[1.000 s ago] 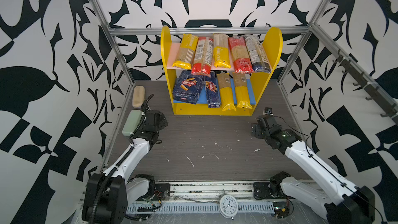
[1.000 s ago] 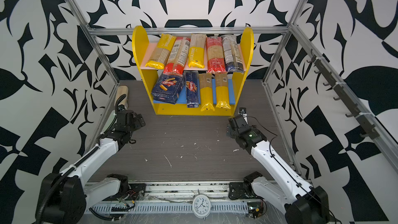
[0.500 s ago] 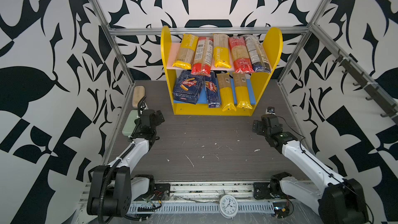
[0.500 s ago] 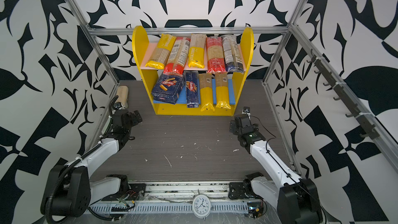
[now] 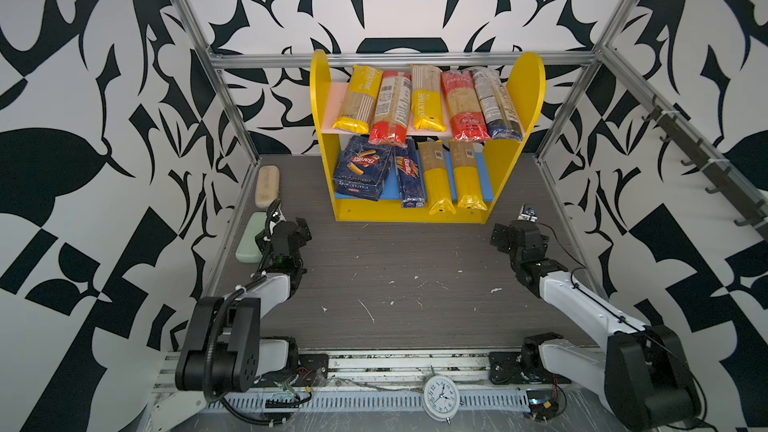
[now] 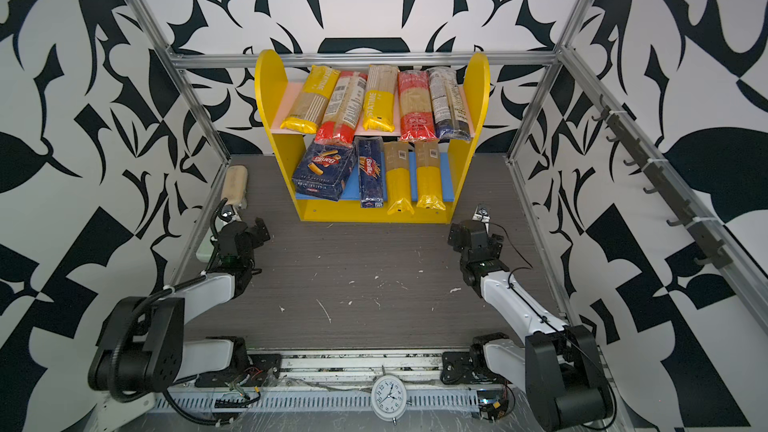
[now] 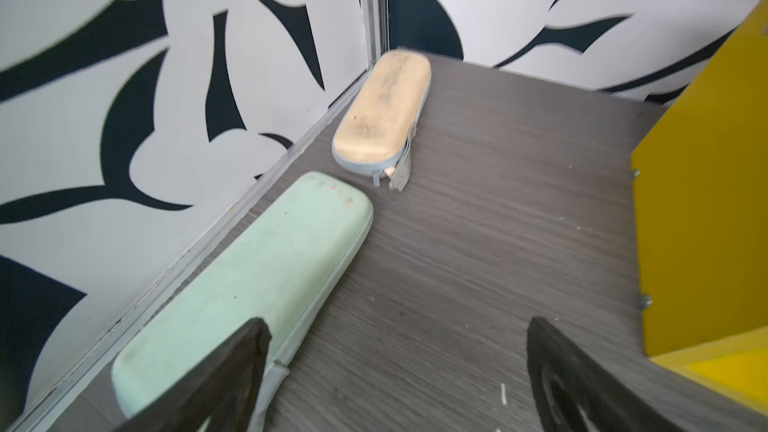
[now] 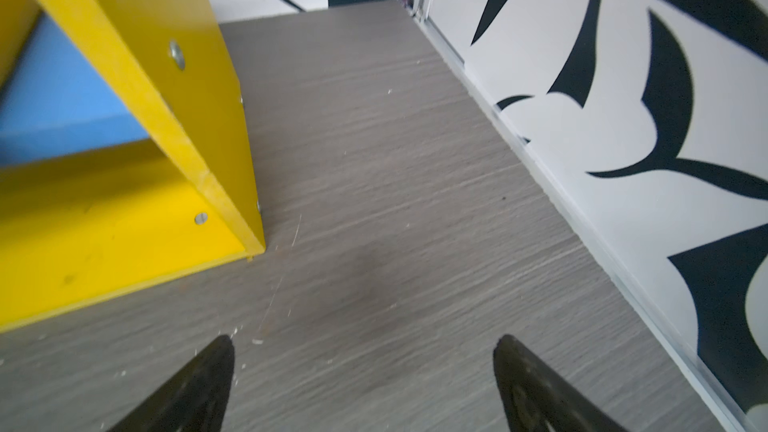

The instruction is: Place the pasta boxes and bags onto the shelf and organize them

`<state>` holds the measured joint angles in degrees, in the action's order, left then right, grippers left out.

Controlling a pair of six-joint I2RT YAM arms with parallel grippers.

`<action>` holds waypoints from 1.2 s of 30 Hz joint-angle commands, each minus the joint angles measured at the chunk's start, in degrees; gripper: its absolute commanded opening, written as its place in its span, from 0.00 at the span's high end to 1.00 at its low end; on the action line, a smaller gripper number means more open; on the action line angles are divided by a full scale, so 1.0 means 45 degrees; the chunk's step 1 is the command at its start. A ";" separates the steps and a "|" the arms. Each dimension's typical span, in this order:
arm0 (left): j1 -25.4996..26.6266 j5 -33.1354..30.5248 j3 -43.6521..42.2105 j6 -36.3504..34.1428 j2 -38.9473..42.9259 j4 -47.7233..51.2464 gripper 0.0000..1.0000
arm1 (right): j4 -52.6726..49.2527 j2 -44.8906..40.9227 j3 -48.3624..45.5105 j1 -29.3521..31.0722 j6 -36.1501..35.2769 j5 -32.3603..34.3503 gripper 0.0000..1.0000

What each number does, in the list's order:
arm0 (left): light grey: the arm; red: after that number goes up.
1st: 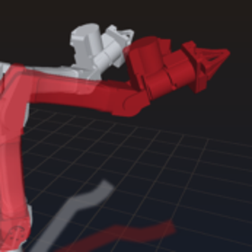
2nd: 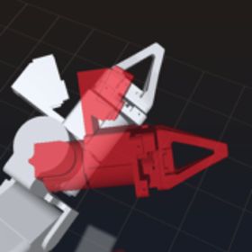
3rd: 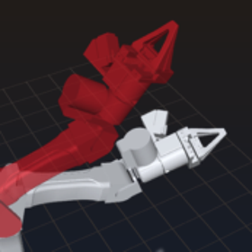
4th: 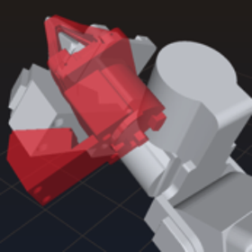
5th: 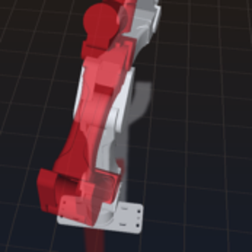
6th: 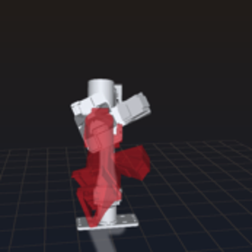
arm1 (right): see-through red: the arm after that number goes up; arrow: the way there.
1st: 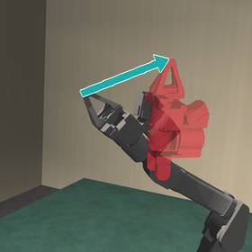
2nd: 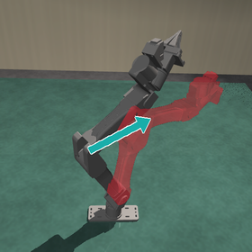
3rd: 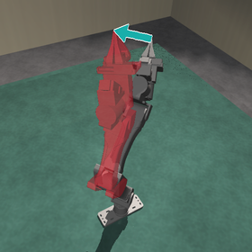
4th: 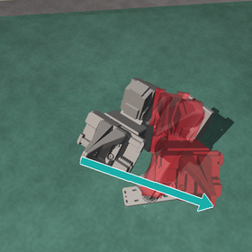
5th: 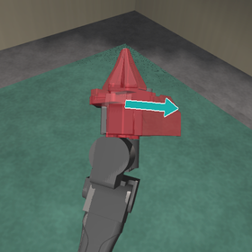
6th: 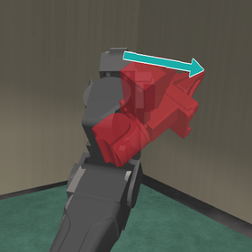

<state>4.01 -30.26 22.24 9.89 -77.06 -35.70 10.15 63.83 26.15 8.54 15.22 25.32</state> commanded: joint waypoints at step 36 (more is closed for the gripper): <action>-0.0930 0.2364 -0.0424 -0.0987 -0.2858 -0.4546 0.01 | 0.9366 0.5669 -0.1231 -0.0938 -0.3449 -0.4324 0.00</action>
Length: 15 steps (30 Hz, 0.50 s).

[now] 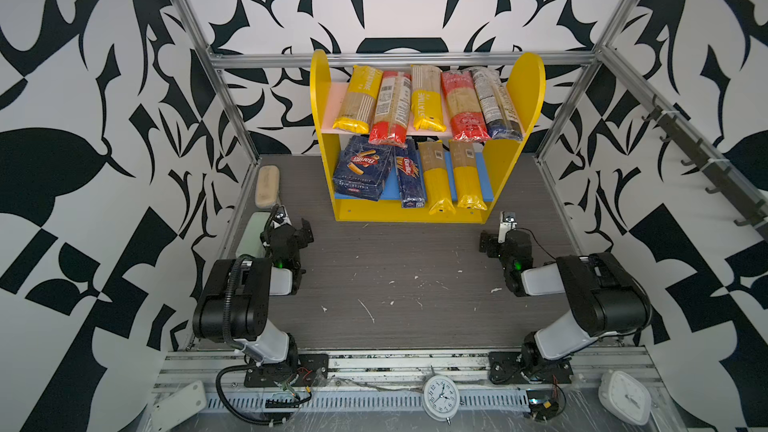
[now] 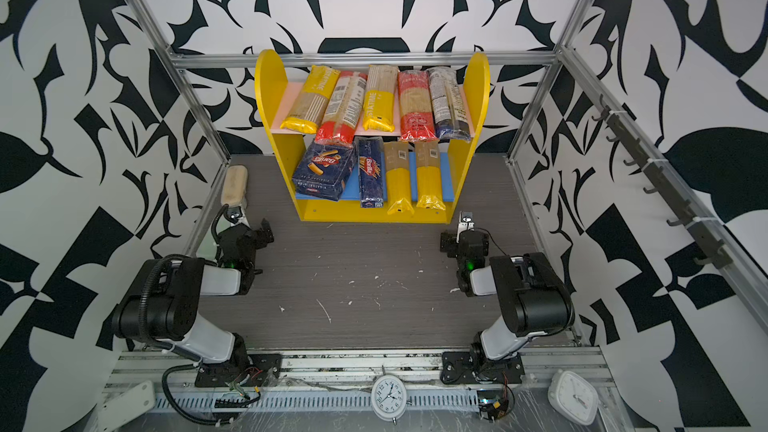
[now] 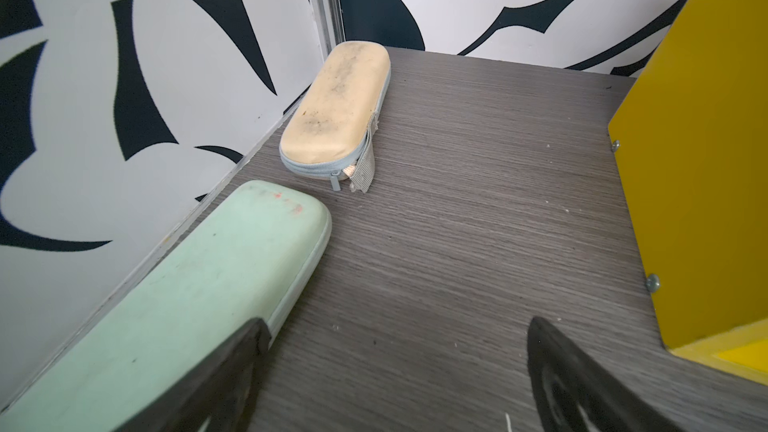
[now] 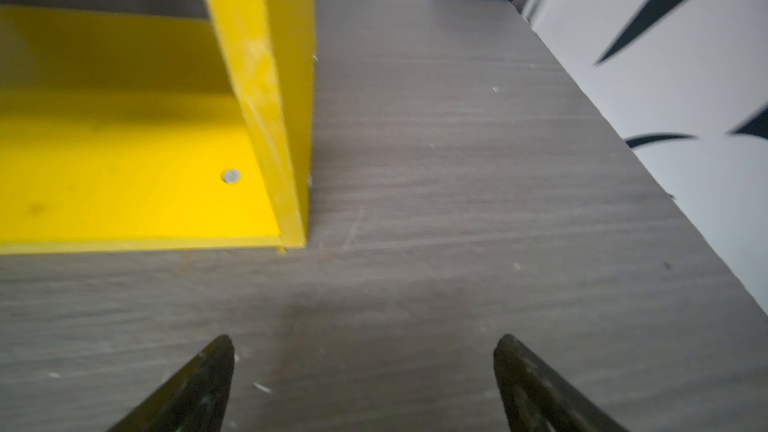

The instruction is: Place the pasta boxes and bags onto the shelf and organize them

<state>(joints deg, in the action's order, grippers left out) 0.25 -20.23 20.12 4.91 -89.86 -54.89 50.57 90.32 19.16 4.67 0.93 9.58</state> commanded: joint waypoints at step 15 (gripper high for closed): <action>-0.0092 0.0125 0.0031 0.0140 0.0008 -0.0340 0.01 | 0.0317 -0.0336 0.0254 -0.0060 -0.0226 -0.0626 0.00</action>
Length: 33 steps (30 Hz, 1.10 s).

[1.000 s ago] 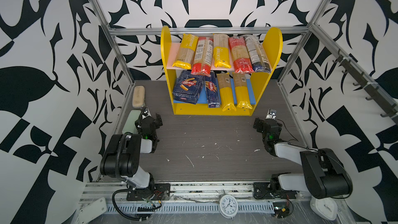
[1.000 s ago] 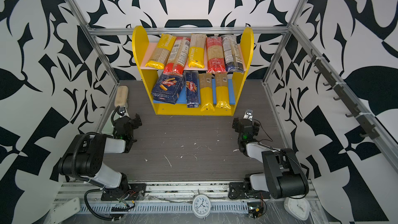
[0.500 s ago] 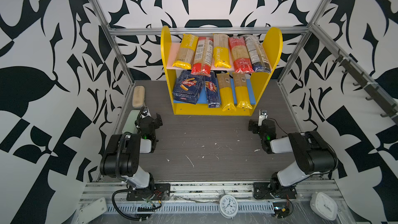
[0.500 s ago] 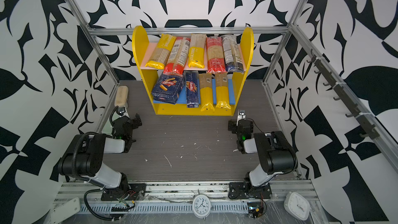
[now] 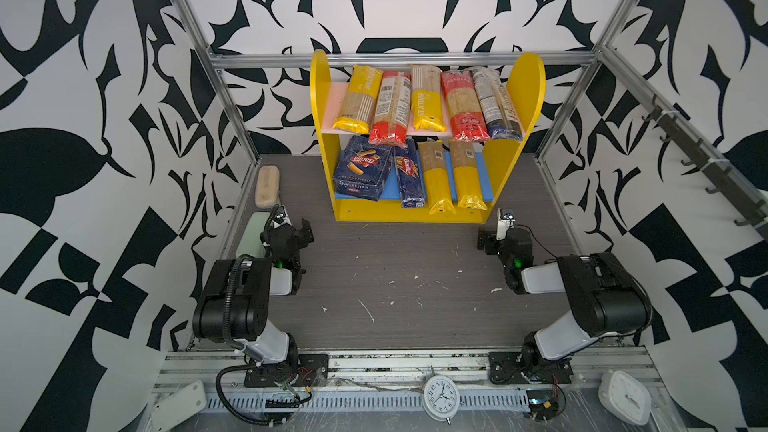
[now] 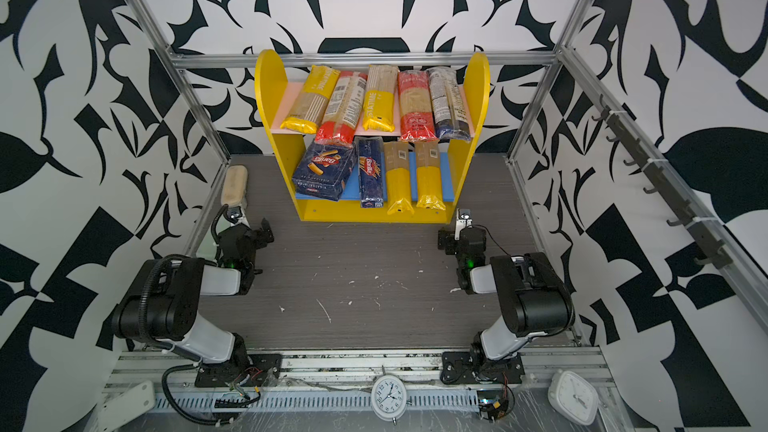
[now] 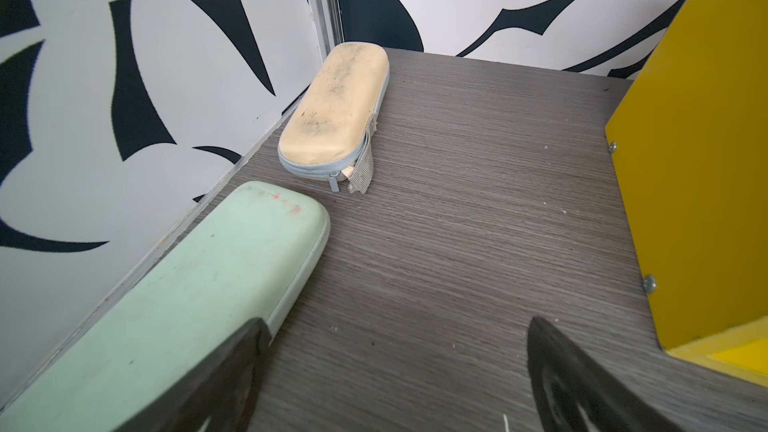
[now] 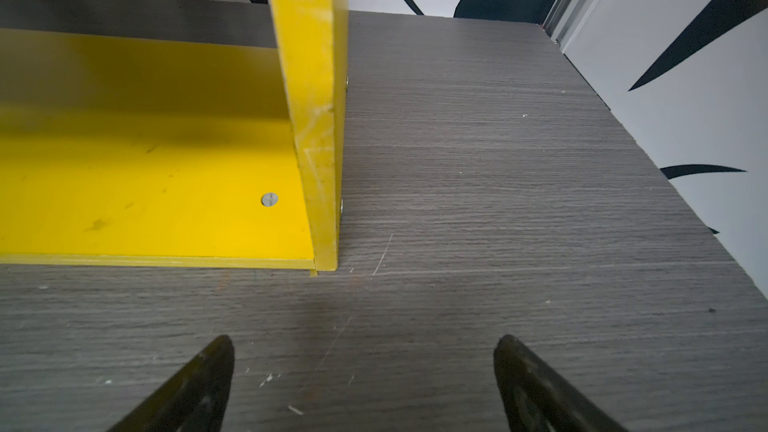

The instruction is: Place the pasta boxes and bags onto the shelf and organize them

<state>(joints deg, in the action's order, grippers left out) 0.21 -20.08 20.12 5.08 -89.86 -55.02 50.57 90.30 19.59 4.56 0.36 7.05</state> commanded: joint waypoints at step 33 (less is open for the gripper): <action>-0.0084 0.0086 0.0029 0.0096 -0.0025 -0.0295 0.01 | 0.0376 -0.0271 0.0167 0.0061 -0.0168 0.0074 0.00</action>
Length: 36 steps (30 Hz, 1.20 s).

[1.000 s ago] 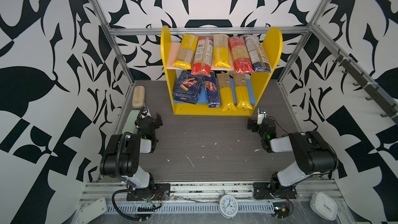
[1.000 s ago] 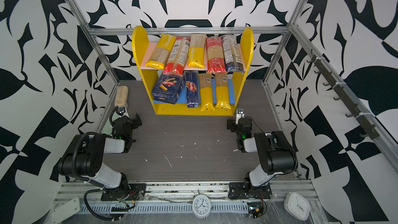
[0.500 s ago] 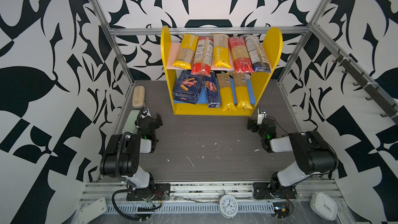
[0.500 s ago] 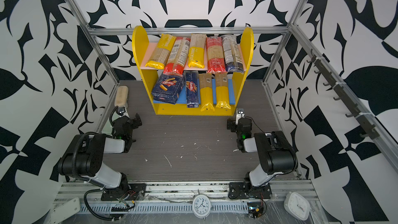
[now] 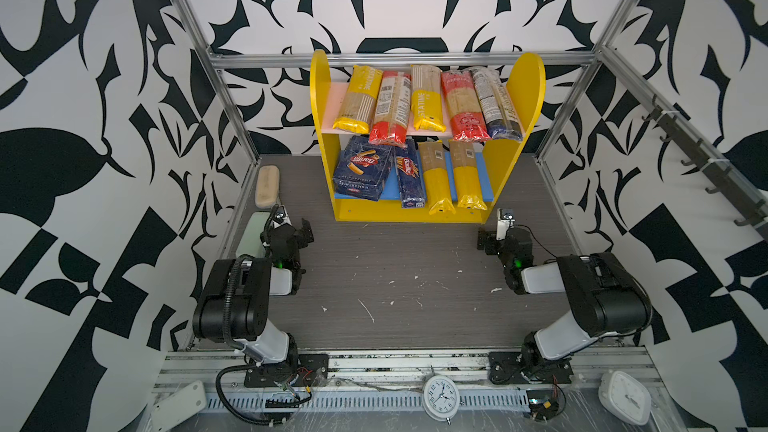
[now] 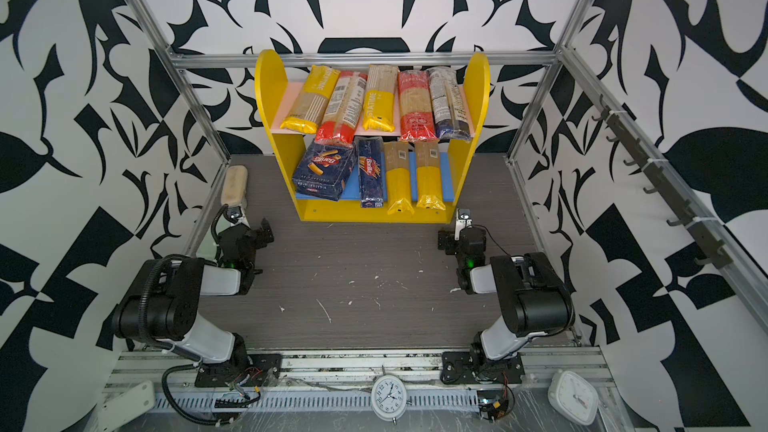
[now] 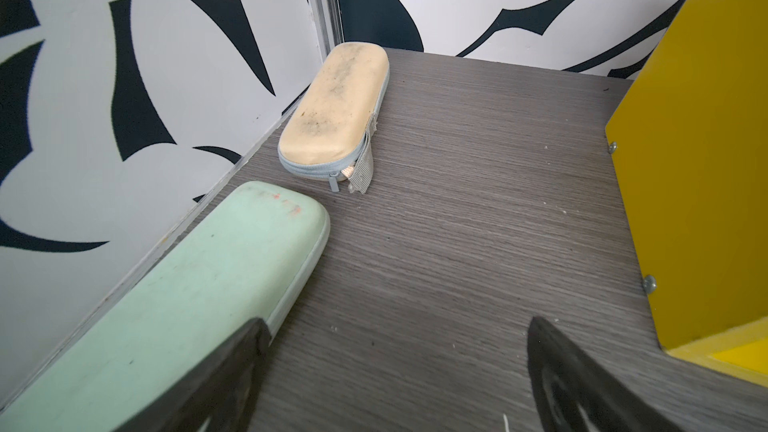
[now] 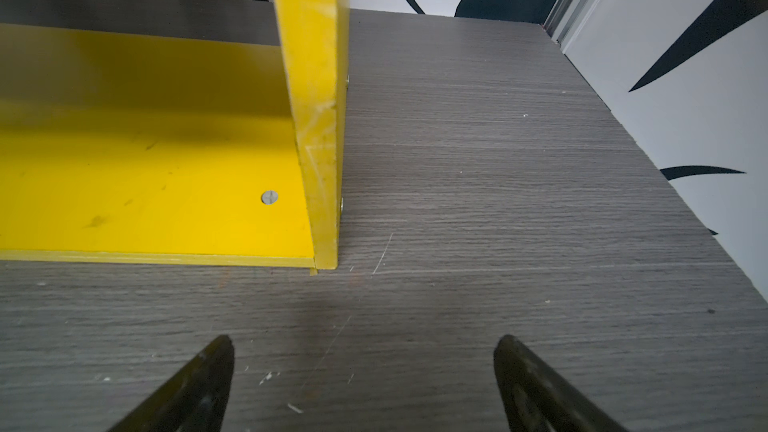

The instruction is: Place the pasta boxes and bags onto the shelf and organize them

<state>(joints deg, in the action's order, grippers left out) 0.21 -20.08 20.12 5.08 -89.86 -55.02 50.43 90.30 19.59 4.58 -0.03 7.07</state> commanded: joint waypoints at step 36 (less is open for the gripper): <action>-0.0085 0.0097 0.0046 0.0101 -0.0014 -0.0272 0.01 | -0.1982 -0.2986 0.0282 0.0047 -0.0298 -0.0407 0.00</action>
<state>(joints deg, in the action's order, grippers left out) 0.21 -20.08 20.12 5.08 -89.86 -55.02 42.65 77.45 19.81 4.58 -0.58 5.89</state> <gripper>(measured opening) 0.993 0.998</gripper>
